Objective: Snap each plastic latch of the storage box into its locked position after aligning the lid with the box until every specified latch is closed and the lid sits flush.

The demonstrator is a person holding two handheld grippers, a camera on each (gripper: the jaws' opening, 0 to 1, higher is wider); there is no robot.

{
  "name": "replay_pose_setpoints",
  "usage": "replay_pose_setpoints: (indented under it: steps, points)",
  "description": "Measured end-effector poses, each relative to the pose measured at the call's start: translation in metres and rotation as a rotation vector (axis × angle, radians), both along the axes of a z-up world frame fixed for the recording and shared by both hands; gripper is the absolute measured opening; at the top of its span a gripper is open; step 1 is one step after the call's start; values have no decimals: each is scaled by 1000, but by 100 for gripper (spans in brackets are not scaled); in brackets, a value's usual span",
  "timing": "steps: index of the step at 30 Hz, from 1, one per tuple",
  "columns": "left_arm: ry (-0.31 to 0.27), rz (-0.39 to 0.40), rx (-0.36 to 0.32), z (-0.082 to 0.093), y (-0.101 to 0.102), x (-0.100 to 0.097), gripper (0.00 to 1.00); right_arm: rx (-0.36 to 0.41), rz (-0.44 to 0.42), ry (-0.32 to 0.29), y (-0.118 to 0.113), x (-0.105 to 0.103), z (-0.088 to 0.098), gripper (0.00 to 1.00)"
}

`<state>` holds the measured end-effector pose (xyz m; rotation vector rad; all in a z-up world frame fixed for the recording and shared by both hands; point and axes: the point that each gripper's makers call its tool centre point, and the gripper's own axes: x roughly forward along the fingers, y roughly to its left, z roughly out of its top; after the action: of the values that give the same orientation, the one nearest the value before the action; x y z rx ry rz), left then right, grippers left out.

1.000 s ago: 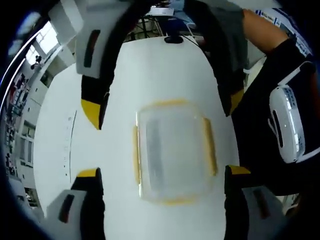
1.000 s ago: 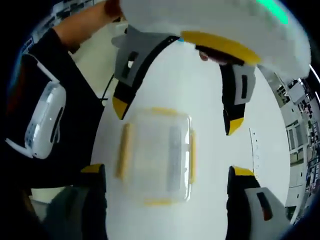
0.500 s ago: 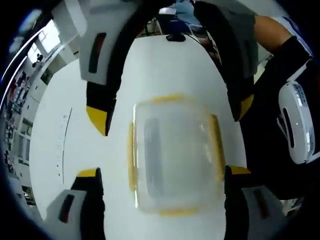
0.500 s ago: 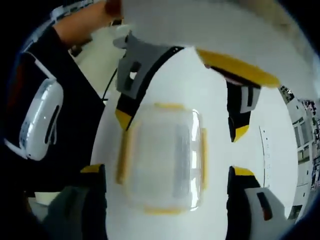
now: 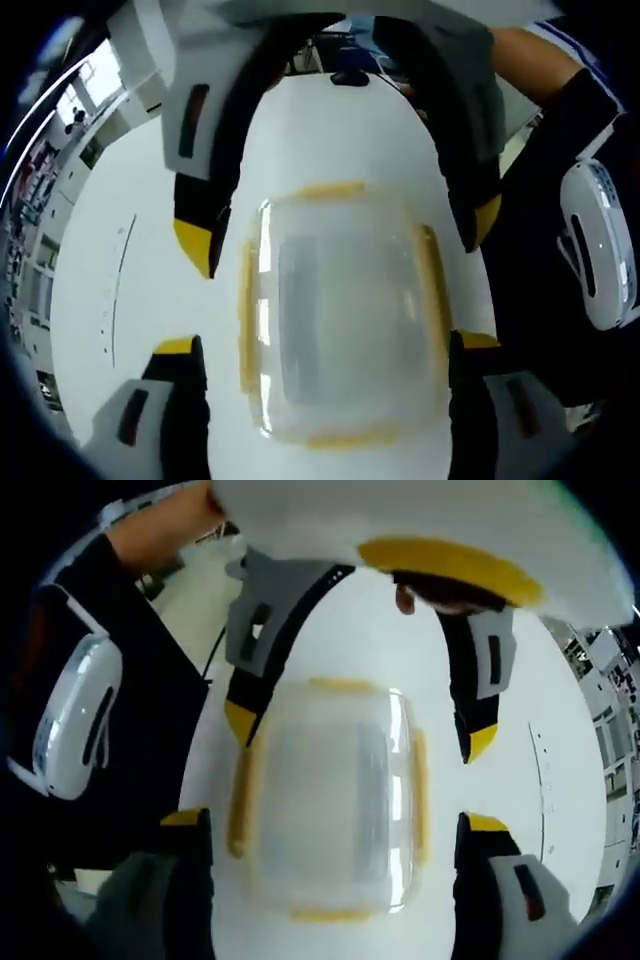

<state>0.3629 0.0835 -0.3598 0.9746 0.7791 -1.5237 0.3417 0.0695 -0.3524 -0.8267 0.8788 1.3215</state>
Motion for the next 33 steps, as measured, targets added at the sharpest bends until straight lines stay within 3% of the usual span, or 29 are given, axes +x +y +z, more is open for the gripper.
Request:
replay_pose_setpoints:
  steps: [2, 15, 22, 24, 25, 33]
  points:
    - [21, -6, 4, -8, -1, -5, 100, 15, -5, 35, 1, -4, -7, 100]
    - [82, 3, 6, -27, 1, -11, 100, 36, -17, 39, 0, -1, -25, 100]
    - [109, -16, -8, -28, 1, -13, 100, 42, -3, 42, 2, -2, -31, 100]
    - [85, -23, 5, -30, 1, -13, 100, -14, 32, -8, -6, 3, -40, 100]
    - [83, -17, 15, -31, 1, -14, 100, 17, 13, 13, 0, 0, -39, 100]
    - [112, -33, -33, -31, 0, -13, 100, 33, 10, 24, -2, 0, -39, 100]
